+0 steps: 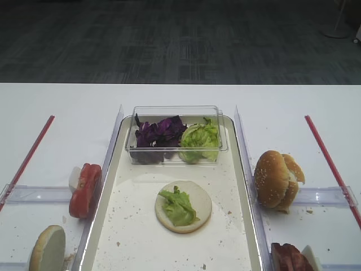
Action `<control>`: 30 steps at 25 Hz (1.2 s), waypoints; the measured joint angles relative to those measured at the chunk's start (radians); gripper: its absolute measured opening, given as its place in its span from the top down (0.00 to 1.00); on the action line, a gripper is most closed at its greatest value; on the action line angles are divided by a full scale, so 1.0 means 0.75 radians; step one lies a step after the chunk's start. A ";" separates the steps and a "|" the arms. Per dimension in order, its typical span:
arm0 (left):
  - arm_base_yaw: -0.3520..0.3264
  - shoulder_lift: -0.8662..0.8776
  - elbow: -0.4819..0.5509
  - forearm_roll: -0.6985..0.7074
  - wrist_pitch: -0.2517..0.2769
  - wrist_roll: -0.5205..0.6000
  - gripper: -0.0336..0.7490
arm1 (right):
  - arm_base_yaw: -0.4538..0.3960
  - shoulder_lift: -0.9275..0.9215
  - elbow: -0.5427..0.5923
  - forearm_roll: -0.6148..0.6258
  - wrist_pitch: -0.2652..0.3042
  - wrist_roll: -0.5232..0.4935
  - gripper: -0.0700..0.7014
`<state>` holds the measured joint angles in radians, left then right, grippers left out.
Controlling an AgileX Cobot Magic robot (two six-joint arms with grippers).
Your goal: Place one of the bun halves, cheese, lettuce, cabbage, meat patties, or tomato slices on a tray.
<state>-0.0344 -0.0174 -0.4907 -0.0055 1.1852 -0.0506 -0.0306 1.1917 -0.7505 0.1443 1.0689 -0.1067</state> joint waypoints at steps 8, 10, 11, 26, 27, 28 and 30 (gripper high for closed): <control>0.000 0.000 0.000 0.000 0.000 0.000 0.17 | 0.000 -0.425 0.227 0.000 0.003 0.000 0.03; 0.000 0.000 0.000 0.000 0.000 0.000 0.17 | 0.000 -0.517 0.279 -0.005 0.005 0.000 0.03; 0.000 0.000 0.000 0.000 0.000 0.000 0.17 | 0.000 -0.565 0.299 -0.010 0.005 0.000 0.03; 0.000 0.000 0.000 0.000 0.000 0.000 0.17 | 0.000 -1.212 0.361 -0.008 0.051 0.003 0.03; 0.000 0.000 0.000 0.000 0.000 0.000 0.17 | 0.000 -1.252 0.361 -0.008 0.053 0.003 0.03; 0.000 0.000 0.000 0.000 0.000 0.000 0.17 | 0.000 -1.286 0.361 -0.008 0.056 0.003 0.03; 0.000 0.000 0.000 0.000 0.000 0.000 0.17 | 0.000 -1.361 0.361 -0.006 0.059 0.005 0.03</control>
<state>-0.0344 -0.0174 -0.4907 -0.0055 1.1852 -0.0506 -0.0306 0.1707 -0.4795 0.1399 1.1131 -0.1033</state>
